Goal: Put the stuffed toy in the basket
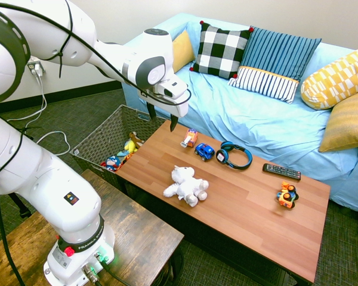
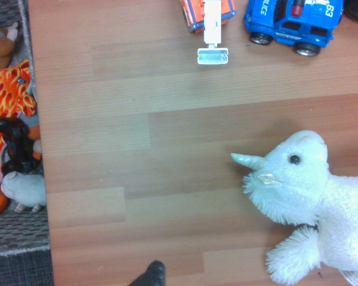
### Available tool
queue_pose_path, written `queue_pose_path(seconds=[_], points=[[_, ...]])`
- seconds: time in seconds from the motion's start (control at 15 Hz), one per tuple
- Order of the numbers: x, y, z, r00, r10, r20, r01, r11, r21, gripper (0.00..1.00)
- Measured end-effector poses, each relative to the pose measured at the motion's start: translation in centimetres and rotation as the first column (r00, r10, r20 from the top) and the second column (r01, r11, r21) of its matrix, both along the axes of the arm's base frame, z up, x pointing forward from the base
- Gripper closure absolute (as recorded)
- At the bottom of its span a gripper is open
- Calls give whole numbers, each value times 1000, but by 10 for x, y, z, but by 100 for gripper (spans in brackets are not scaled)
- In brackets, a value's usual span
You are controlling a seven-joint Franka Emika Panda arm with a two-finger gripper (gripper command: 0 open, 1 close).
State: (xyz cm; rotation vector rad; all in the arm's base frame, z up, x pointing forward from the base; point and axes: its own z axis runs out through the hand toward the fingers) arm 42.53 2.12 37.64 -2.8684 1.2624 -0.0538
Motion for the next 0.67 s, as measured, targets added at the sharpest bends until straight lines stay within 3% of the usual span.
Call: queue_pose_path(seconds=[0.33, 0.67], points=[[7, -25, -5, 997, 56, 58, -55, 998, -13, 0], [-1, -83, -64, 981, 176, 86, -174, 984, -28, 0]])
